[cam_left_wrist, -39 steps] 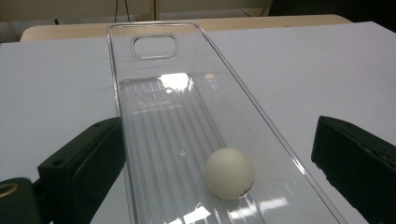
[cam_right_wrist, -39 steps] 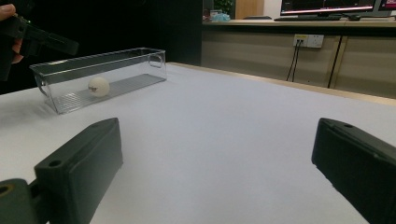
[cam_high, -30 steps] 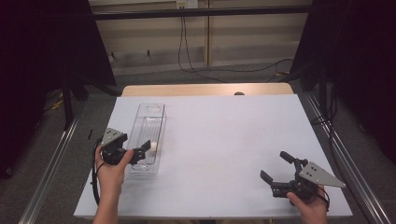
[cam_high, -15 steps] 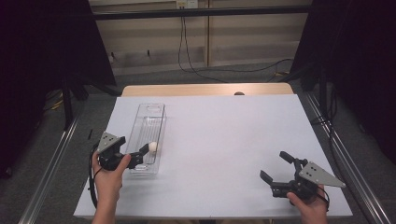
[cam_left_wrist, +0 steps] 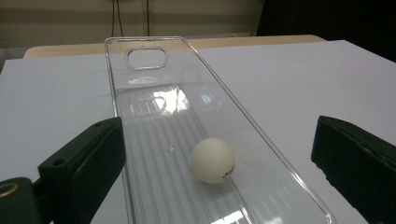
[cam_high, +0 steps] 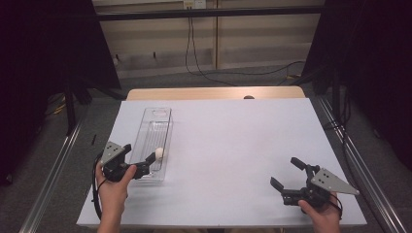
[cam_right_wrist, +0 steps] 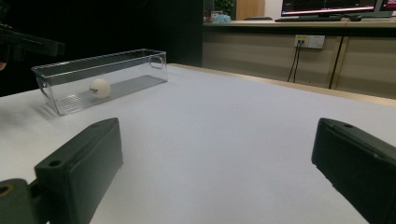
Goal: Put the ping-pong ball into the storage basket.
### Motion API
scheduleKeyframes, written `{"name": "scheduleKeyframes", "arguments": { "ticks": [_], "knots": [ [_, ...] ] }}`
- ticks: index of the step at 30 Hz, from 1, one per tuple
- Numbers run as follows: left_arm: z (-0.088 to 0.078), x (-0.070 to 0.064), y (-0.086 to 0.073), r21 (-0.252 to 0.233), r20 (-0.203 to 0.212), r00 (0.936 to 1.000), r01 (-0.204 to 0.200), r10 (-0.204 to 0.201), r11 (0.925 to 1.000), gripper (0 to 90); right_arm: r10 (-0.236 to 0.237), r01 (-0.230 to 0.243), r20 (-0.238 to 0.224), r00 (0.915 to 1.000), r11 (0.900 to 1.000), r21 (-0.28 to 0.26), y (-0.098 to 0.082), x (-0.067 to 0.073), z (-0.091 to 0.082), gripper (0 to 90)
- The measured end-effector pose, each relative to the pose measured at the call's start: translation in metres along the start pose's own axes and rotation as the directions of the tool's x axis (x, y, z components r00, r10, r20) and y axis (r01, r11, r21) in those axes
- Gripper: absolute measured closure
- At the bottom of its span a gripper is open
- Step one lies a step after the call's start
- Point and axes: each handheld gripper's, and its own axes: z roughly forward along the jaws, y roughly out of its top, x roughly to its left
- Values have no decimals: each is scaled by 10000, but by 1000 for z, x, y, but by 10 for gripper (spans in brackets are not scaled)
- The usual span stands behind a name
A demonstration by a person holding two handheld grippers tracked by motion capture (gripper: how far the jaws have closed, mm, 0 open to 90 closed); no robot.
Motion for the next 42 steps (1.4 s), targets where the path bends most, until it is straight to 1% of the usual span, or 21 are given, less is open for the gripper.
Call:
{"name": "scheduleKeyframes", "arguments": {
  "ticks": [1, 2, 3, 5, 9, 10, 11, 13, 14, 18, 19, 21, 22, 24, 25, 26, 28, 29, 33, 35, 42],
  "knots": [
    [-1, 0, 0, 34, 37, 9999, -101, 101, 9999, 34, 6, -6, 8, 10000, 10000, 1, 0, 0, 0, 14],
    [-1, 0, -1, -50, -29, 10000, -30, 30, 10000, 34, 6, -6, 4, 10000, 10000, 5, 0, 0, 0, 14],
    [-2, 0, -1, -86, 58, 10000, -71, 72, 9999, 34, 10, -10, 0, 10000, 10000, 7, 0, 0, 0, 14],
    [-4, -1, -1, -156, -27, 9999, -154, 154, 9998, 34, 30, -30, -31, 10000, 10000, 43, 0, 0, 0, 15],
    [-5, -2, -3, -234, 36, 9999, -150, 151, 9996, 34, 36, -35, -26, 10000, 10000, 42, 0, 0, 0, 15],
    [-6, -2, -3, -284, 106, 9998, -149, 152, 9995, 33, 57, -57, -26, 10000, 10000, 58, 0, 0, 0, 14],
    [-7, -2, -3, -250, 22, 9998, -211, 211, 9995, 34, 29, -28, -21, 10000, 10000, 45, 0, 0, 0, 14],
    [-8, -3, -4, -371, 68, 9998, -163, 166, 9992, 34, 9, -9, 5, 10000, 10000, 7, 0, 0, 0, 15],
    [-8, -3, -4, -330, 48, 9996, -266, 268, 9991, 34, 8, -8, 8, 10000, 10000, 10, 0, 0, 0, 14],
    [-10, -4, -6, -434, 87, 9997, -223, 227, 9988, 33, 22, -21, -23, 10000, 10000, 40, 0, 0, 0, 14],
    [-11, -4, -6, -524, 141, 9998, -158, 166, 9985, 34, 2, -2, -28, 10000, 10000, 37, 0, 0, 0, 14],
    [-12, -5, -7, -472, 85, 9997, -207, 211, 9987, 34, 14, -14, -37, 10000, 10000, 66, 0, 0, 0, 14],
    [-12, -5, -8, -517, 157, 9997, -202, 210, 9985, 34, 49, -48, -40, 10000, 10000, 62, 0, 0, 0, 15],
    [-13, -6, -8, -575, 71, 9997, -214, 219, 9981, 34, 49, -48, -35, 10000, 10000, 60, 0, 0, 0, 14],
    [-13, -5, -8, -589, 128, 9996, -254, 262, 9979, 34, 28, -28, -55, 10000, 10000, 68, 0, 0, 0, 14],
    [-14, -6, -9, -604, 38, 9997, -247, 250, 9979, 34, 6, -6, -33, 10000, 10000, 57, 0, 0, 0, 14],
    [-14, -7, -10, -651, 66, 9998, -208, 213, 9977, 34, 11, -11, -22, 10000, 10000, 34, 0, 0, 0, 14],
    [-15, -7, -10, -613, 76, 9995, -293, 298, 9977, 34, 10, -10, -7, 10000, 10000, 41, 0, 0, 0, 14],
    [-15, -8, -11, -711, 122, 9996, -253, 262, 9972, 33, -3, 3, 13, 10000, 10000, 21, 0, 0, 0, 15],
    [-16, -8, -12, -689, 125, 9994, -320, 329, 9971, 34, 2, -2, -14, 10000, 10000, 42, 0, 0, 0, 15],
    [-17, -8, -14, -726, 135, 9994, -315, 326, 9969, 33, 1, -1, 0, 10000, 10000, 11, 0, 0, 0, 14]
  ]
}}
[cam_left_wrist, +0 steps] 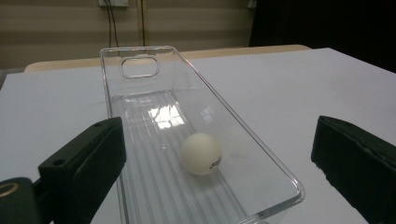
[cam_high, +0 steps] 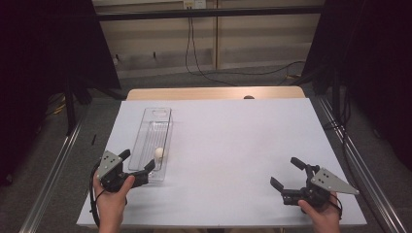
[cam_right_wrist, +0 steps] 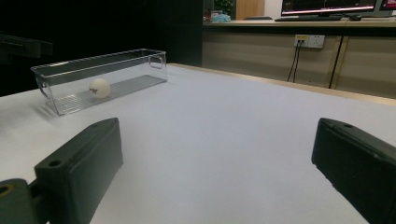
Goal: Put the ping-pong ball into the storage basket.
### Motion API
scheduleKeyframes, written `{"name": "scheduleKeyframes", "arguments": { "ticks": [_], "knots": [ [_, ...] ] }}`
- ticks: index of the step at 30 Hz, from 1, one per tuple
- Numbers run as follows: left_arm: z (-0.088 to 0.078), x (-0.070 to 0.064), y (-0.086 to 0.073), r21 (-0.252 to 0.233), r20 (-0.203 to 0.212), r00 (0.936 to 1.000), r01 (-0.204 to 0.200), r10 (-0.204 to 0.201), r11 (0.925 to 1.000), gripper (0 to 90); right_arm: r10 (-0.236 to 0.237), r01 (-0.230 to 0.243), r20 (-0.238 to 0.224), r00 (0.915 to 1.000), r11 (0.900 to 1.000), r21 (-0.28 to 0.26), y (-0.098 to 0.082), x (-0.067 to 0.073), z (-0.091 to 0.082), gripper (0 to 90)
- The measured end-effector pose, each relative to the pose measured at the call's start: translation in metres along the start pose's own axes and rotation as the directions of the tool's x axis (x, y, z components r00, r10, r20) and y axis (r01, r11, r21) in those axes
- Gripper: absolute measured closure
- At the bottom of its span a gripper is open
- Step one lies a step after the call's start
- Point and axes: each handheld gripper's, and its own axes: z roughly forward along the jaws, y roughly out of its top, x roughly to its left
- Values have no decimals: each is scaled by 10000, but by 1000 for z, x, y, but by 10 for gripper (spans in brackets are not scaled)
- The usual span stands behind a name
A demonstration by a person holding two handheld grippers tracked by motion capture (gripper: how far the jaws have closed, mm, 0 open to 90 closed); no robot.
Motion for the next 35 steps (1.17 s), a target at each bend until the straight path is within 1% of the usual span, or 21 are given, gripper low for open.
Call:
{"name": "scheduleKeyframes", "arguments": {
  "ticks": [4, 6, 9, 10, 14, 15, 18, 19, 20, 24, 25, 26, 29, 31, 32, 34, 35],
  "knots": [
    [0, -1, -2, -48, 11, 10000, -48, 48, 10000, 34, -35, 35, 13, 10000, 10000, -11, 0, 0, 0, 14],
    [-1, -1, -2, 66, -30, 9999, -151, 151, 9999, 33, -16, 16, 7, 10000, 10000, 2, 0, 0, 0, 14],
    [-1, -1, -3, -102, -5, 10000, -12, 12, 9999, 33, -36, 36, -26, 10000, 10000, -6, 1, 0, 0, 15],
    [-3, 0, -3, 20, -45, 9998, -180, 180, 9998, 33, -46, 45, -25, 10000, 10000, -22, 1, 0, 0, 15],
    [-3, -1, -3, -12, -31, 9998, -177, 177, 9998, 34, 12, -12, -12, 10000, 10000, -33, 1, 0, -1, 15],
    [-3, -2, -3, -99, -41, 10000, -63, 62, 9999, 33, 66, -66, 12, 10000, 10000, -46, 1, 0, -1, 14],
    [-4, -2, -4, -169, -3, 9999, -110, 110, 9998, 34, 6, -6, -9, 10000, 10000, -55, 1, 0, -1, 15],
    [-5, -2, -4, -59, -47, 9997, -240, 239, 9997, 33, 40, -40, -13, 10000, 10000, -45, 1, 0, -1, 15],
    [-4, -3, -5, -200, -11, 10000, -54, 54, 9998, 33, 61, -61, -7, 10000, 10000, -48, 1, 0, -1, 15],
    [-5, -4, -8, -32, -59, 9998, -184, 184, 9998, 33, 5, -5, 3, 10000, 10000, -62, 1, -1, -1, 15],
    [-4, -4, -9, -74, -18, 9999, -121, 121, 9999, 33, 9, -9, 3, 10000, 10000, -57, 1, -1, -1, 15],
    [-4, -4, -10, -9, -36, 9999, -155, 155, 9999, 33, 14, -14, 2, 10000, 10000, -68, 1, 0, -1, 15],
    [-4, -4, -10, -96, -30, 9999, -115, 114, 9999, 33, 0, 0, 24, 10000, 9999, -101, 1, 0, -1, 15],
    [-5, -3, -10, -42, -11, 9998, -190, 190, 9998, 34, -13, 13, -16, 10000, 10000, -68, 1, 0, -1, 15],
    [-5, -3, -10, -12, -72, 9998, -201, 201, 9998, 33, -20, 20, -29, 10000, 10000, -49, 1, -1, -1, 15],
    [-5, -4, -10, -40, -50, 9998, -174, 173, 9998, 34, 47, -47, -14, 10000, 10000, -62, 1, 0, -1, 15],
    [-4, -5, -11, -151, -16, 10000, -48, 47, 9999, 33, 46, -46, 23, 10000, 10000, -82, 1, 0, 0, 15]
  ]
}}
